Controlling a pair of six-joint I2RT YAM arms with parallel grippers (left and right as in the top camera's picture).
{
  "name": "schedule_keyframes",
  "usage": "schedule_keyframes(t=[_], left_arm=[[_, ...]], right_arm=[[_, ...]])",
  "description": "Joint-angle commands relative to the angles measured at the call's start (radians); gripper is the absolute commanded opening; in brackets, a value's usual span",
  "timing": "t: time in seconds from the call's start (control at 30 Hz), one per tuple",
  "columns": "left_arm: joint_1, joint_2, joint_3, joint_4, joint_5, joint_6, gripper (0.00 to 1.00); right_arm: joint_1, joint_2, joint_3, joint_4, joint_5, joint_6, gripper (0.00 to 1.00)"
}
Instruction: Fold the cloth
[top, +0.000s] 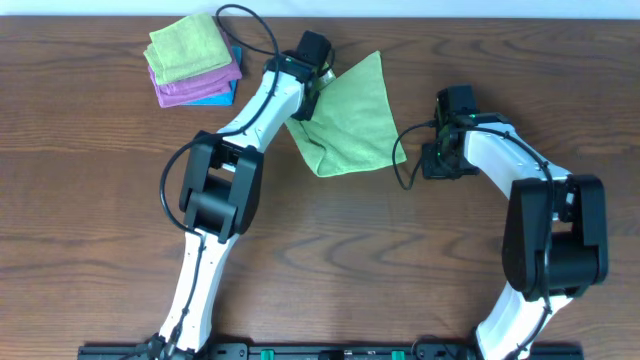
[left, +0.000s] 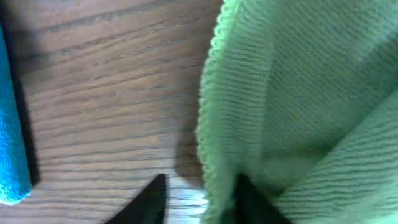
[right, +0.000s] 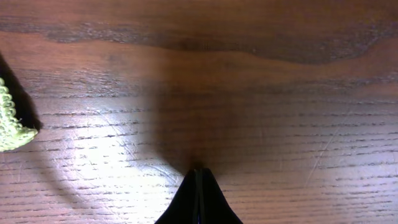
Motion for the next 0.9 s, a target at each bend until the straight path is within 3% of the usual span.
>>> schedule_keyframes(t=[0.0, 0.07, 0.1, 0.13, 0.4, 0.63, 0.67, 0.73, 0.77, 0.8, 0.87], left_arm=[[0.005, 0.003, 0.006, -0.014, 0.053, 0.003, 0.46], [0.005, 0.003, 0.006, -0.014, 0.063, 0.003, 0.75], [0.004, 0.002, 0.006, -0.014, 0.063, 0.003, 0.8], [0.004, 0.001, 0.006, -0.016, 0.066, 0.003, 0.98], [0.005, -0.086, 0.011, -0.009, 0.082, -0.007, 0.95], [0.004, -0.156, 0.023, 0.047, 0.227, -0.007, 0.96], [0.004, -0.164, 0.023, 0.066, 0.244, -0.006, 0.91], [0.005, -0.174, 0.023, 0.095, 0.274, -0.007, 0.57], [0.005, -0.177, 0.023, 0.103, 0.287, -0.007, 0.52], [0.005, -0.181, 0.023, 0.108, 0.298, -0.007, 0.38], [0.005, -0.183, 0.023, 0.115, 0.303, -0.007, 0.22]], right_arm=[[-0.004, 0.025, 0.006, -0.026, -0.016, 0.024, 0.01], [0.004, 0.012, 0.043, -0.044, -0.045, 0.024, 0.01], [0.007, 0.003, 0.053, -0.047, -0.047, 0.024, 0.01], [0.01, -0.01, 0.063, -0.047, -0.047, 0.023, 0.01], [0.018, -0.08, 0.085, -0.054, -0.072, 0.005, 0.01], [0.032, -0.155, 0.085, -0.053, -0.118, 0.005, 0.01], [0.035, -0.169, 0.085, -0.054, -0.118, 0.005, 0.01], [0.039, -0.184, 0.085, -0.054, -0.118, 0.006, 0.01], [0.04, -0.188, 0.085, -0.055, -0.119, 0.006, 0.01], [0.041, -0.19, 0.085, -0.055, -0.118, 0.005, 0.01], [0.044, -0.191, 0.085, -0.054, -0.119, 0.007, 0.01]])
